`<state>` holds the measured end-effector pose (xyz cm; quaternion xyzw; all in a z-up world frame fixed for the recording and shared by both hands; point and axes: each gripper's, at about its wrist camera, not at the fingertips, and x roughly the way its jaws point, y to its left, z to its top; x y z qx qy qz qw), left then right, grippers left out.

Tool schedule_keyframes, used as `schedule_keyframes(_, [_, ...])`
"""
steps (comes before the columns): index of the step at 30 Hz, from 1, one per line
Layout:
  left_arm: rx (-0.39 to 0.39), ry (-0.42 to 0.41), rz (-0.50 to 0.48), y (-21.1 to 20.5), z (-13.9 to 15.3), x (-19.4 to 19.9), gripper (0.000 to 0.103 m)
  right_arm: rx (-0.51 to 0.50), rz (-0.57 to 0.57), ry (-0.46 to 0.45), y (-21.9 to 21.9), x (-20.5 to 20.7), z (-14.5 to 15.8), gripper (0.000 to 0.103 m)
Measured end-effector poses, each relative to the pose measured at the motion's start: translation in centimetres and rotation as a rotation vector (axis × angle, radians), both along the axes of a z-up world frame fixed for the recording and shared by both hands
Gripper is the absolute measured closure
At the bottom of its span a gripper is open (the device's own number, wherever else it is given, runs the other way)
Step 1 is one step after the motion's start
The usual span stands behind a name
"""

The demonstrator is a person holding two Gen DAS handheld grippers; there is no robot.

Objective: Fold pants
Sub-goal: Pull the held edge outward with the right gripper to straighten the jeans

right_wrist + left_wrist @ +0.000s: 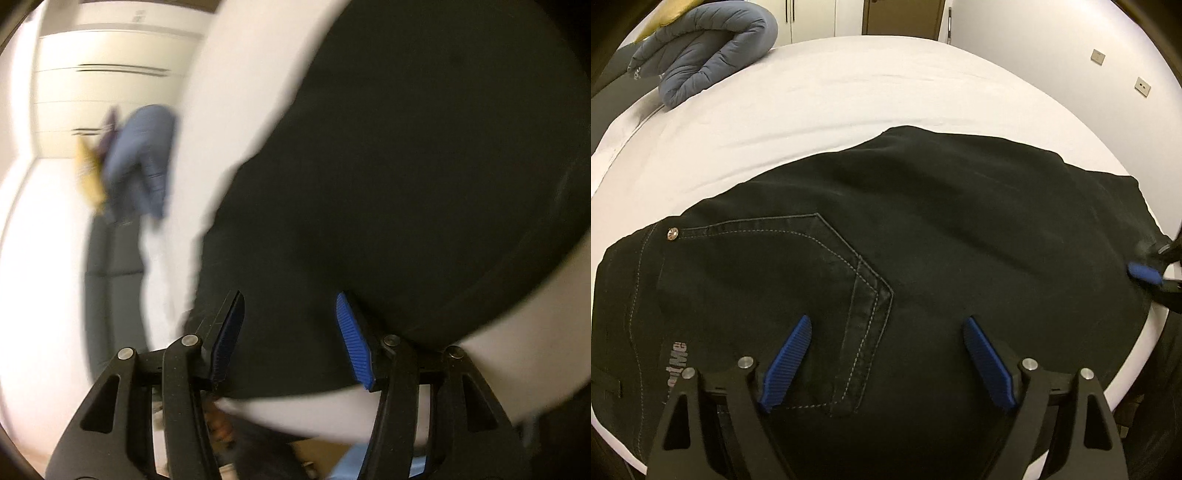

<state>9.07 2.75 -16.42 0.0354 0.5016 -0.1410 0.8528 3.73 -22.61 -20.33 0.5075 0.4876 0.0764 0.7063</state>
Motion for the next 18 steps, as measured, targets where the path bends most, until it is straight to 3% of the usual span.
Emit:
schedule_keyframes(1, [0.006, 0.0, 0.001, 0.3, 0.1, -0.2, 0.016, -0.011, -0.015, 0.017, -1.2, -0.1, -0.7, 0.103])
schedule_keyframes(3, [0.009, 0.004, 0.02, 1.2, 0.3, -0.5, 0.018, 0.001, -0.118, 0.017, -4.8, -1.5, -1.1, 0.103])
schedule_keyframes(6, [-0.029, -0.013, 0.058, 3.2, 1.7, -0.7, 0.021, -0.148, -0.257, 0.023, -9.4, -3.9, 1.4, 0.103])
schedule_keyframes(8, [-0.035, -0.047, 0.084, 4.3, 2.7, 0.2, 0.021, -0.235, -0.256, 0.005, -9.6, -3.7, 3.7, 0.095])
schedule_keyframes(11, [-0.023, -0.057, 0.131, 5.8, 2.6, 2.5, 0.021, -0.198, -0.047, -0.099, -4.4, 0.7, 6.5, 0.095])
schedule_keyframes(14, [0.001, -0.032, 0.169, 7.3, 1.6, 4.1, 0.026, -0.133, 0.261, -0.212, 5.8, 6.8, 8.0, 0.095])
schedule_keyframes(16, [-0.02, -0.015, 0.172, 8.4, 0.9, 4.3, 0.029, -0.089, 0.416, -0.267, 12.7, 10.7, 7.9, 0.095])
schedule_keyframes(18, [-0.015, -0.018, 0.163, 8.6, 0.7, 4.3, 0.031, -0.047, 0.497, -0.261, 18.0, 14.3, 6.5, 0.094])
